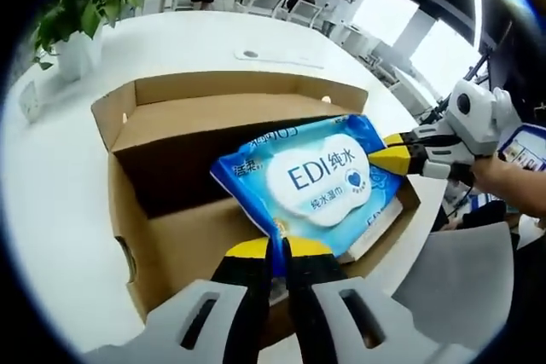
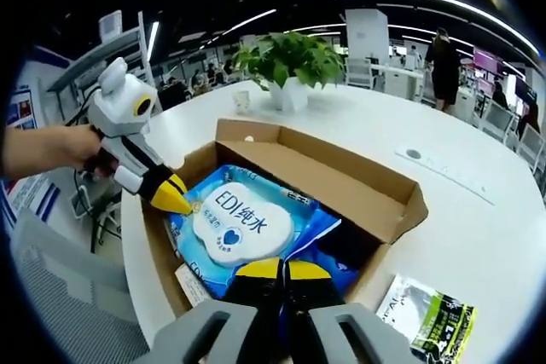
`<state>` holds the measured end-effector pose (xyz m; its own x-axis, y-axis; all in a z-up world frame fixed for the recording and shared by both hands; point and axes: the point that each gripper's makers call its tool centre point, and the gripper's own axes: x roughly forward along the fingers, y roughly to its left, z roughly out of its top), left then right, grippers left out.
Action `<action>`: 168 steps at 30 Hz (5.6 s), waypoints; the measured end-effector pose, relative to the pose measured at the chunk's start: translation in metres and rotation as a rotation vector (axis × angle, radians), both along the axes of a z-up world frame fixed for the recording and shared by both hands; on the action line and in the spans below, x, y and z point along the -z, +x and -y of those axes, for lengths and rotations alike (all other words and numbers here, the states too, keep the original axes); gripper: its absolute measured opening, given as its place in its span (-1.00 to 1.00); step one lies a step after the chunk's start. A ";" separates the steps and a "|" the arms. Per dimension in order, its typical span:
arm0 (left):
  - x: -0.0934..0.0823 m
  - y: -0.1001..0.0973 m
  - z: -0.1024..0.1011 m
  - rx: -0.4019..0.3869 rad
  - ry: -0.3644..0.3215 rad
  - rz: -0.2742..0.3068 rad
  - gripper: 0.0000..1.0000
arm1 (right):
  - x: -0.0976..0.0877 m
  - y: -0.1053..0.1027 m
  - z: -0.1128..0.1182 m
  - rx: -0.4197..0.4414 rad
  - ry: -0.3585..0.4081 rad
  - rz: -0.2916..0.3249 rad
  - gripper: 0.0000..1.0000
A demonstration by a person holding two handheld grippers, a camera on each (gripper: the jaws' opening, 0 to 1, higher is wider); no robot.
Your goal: Operate the shoe box by opening the lid, removing the specified soft item, and placing it in the target area until the item is outside and the box remains undamaged.
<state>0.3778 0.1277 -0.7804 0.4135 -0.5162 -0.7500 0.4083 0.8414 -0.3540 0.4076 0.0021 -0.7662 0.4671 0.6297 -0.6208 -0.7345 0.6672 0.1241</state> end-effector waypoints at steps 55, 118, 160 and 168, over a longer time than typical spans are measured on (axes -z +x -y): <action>-0.053 0.020 0.113 0.087 -0.038 0.051 -0.97 | -0.041 0.007 0.117 0.175 0.047 -0.032 -1.00; -0.013 0.039 0.231 0.185 0.028 0.077 -1.00 | 0.009 0.029 0.236 0.336 0.006 -0.089 -1.00; 0.035 0.043 0.243 0.503 0.314 0.105 -1.00 | 0.063 0.043 0.242 0.354 -0.005 -0.134 -1.00; 0.037 0.043 0.243 0.541 0.355 0.118 -1.00 | 0.066 0.048 0.242 0.354 -0.007 -0.125 -1.00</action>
<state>0.4211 -0.1158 -0.8169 0.2545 -0.4041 -0.8786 0.8258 0.5635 -0.0200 0.4554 -0.2395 -0.8319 0.5753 0.4383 -0.6906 -0.4379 0.8781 0.1926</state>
